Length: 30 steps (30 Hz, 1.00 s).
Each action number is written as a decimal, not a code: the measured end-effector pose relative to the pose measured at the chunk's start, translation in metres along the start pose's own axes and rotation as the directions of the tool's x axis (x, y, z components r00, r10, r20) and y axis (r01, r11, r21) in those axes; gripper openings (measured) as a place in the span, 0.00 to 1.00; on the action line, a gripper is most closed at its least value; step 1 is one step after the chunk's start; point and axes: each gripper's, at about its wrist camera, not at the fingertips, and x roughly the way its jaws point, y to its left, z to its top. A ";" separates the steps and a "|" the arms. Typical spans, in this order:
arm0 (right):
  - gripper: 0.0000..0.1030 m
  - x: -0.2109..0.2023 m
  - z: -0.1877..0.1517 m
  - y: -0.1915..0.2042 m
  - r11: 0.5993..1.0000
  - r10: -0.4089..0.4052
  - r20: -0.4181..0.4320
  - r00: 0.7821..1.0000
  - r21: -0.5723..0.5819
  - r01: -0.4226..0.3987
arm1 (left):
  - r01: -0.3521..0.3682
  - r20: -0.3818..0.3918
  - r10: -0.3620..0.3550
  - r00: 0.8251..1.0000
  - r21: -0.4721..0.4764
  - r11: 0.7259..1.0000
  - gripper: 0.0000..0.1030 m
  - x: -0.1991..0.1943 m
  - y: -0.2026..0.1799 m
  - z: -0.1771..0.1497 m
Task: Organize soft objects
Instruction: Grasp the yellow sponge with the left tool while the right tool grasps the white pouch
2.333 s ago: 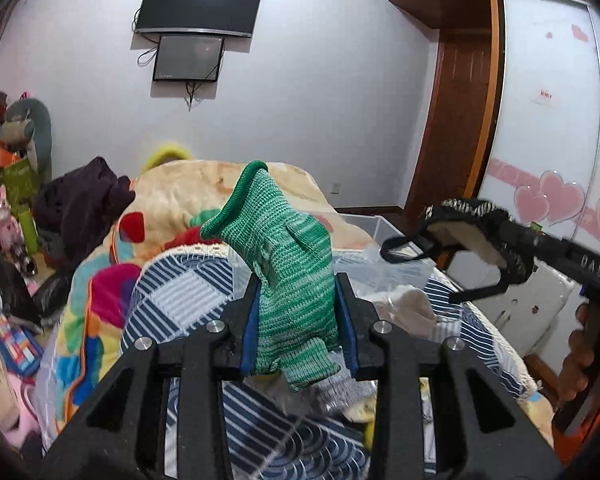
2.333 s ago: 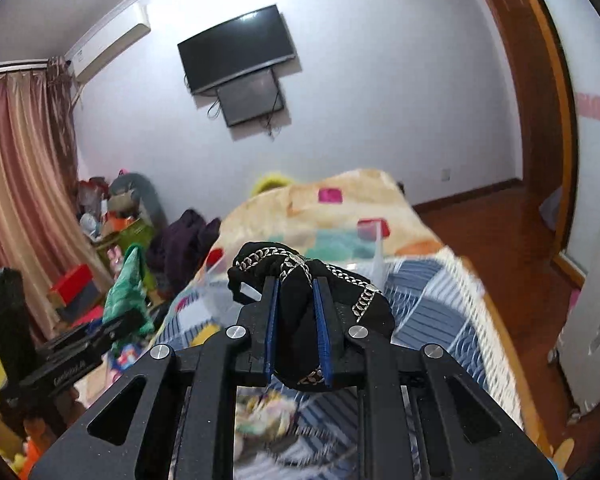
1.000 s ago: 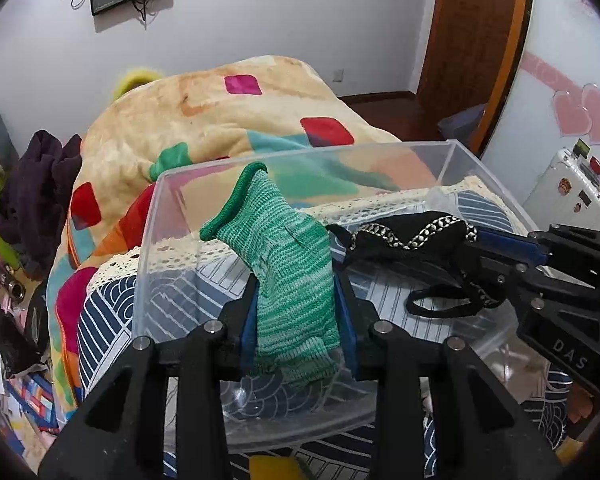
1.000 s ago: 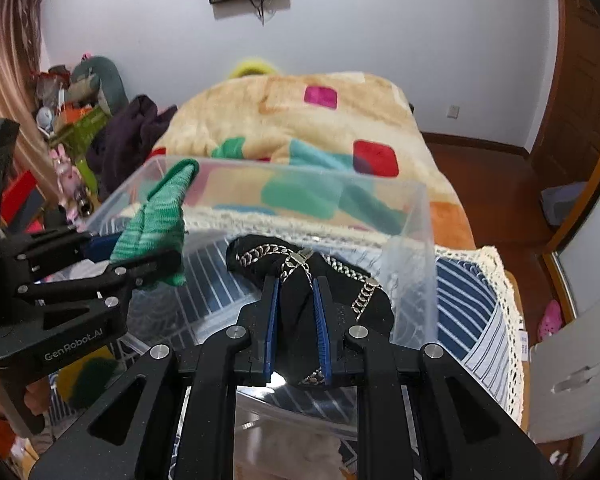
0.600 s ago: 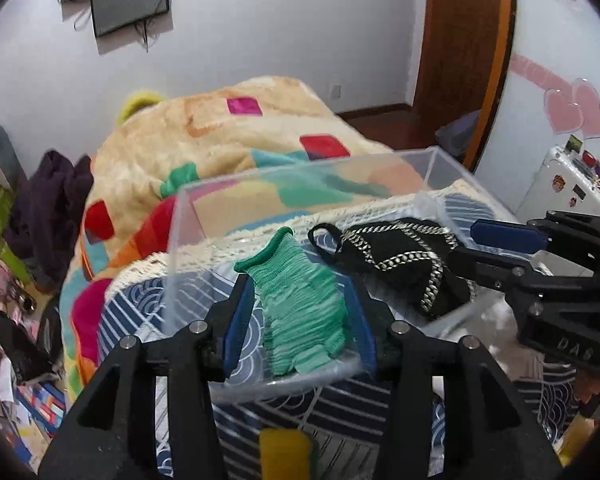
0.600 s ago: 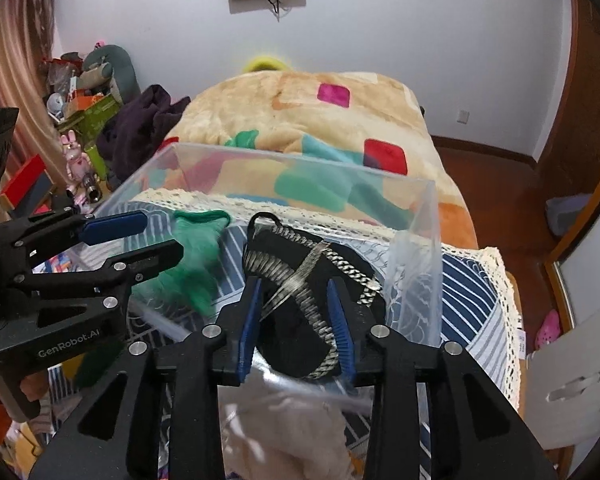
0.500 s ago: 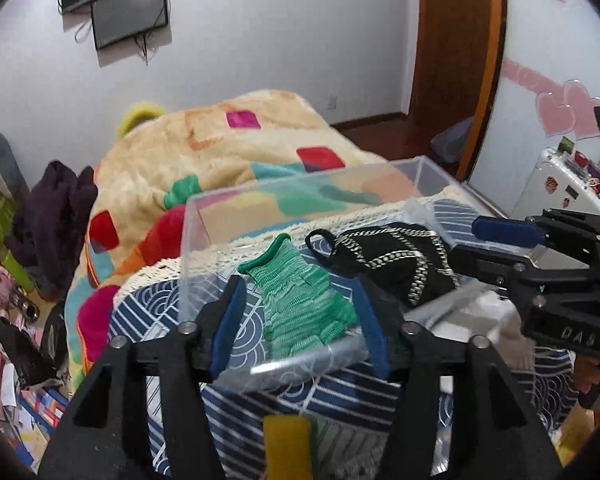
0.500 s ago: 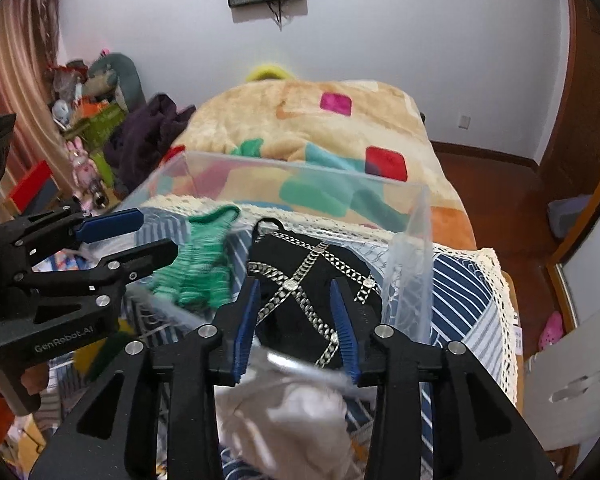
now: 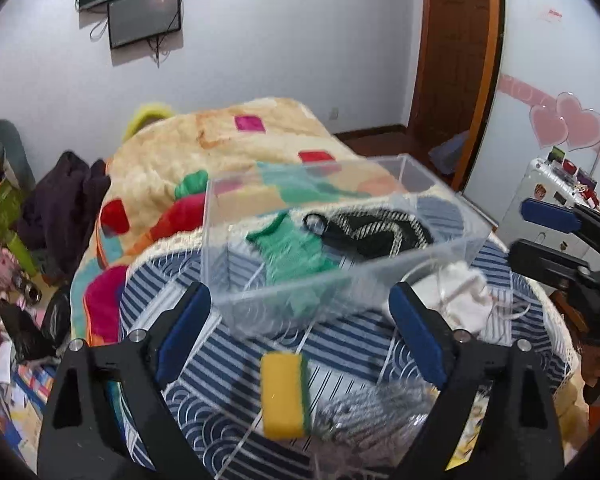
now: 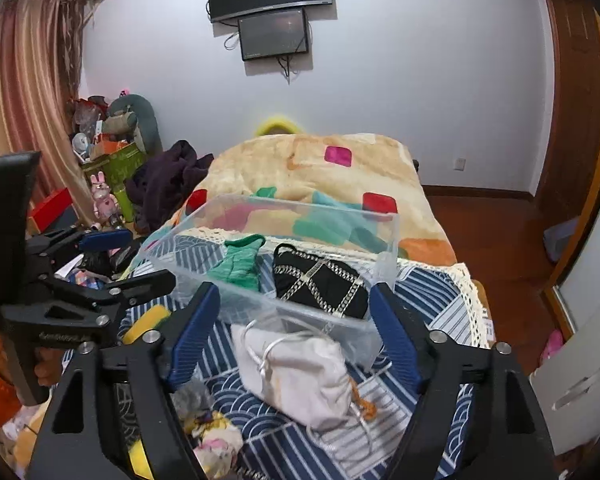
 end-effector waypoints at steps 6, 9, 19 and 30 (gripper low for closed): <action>0.78 0.016 -0.023 -0.003 1.000 -0.003 -0.072 0.997 0.012 0.004 | 0.004 -0.069 -0.007 0.998 -0.041 0.999 0.89 0.010 0.014 -0.028; 0.78 0.029 -0.036 -0.009 0.999 0.004 -0.130 0.991 0.035 0.000 | 0.009 -0.090 -0.013 0.996 -0.045 0.999 0.89 0.013 0.017 -0.043; 0.77 0.062 -0.056 -0.011 0.999 0.006 -0.242 0.970 0.046 0.005 | -0.024 -0.106 0.019 0.994 -0.055 0.998 0.82 0.021 0.021 -0.065; 0.46 0.070 -0.066 -0.013 0.998 0.019 -0.278 0.960 0.059 -0.003 | 0.058 -0.122 -0.064 0.990 -0.051 0.997 0.42 0.025 0.014 -0.073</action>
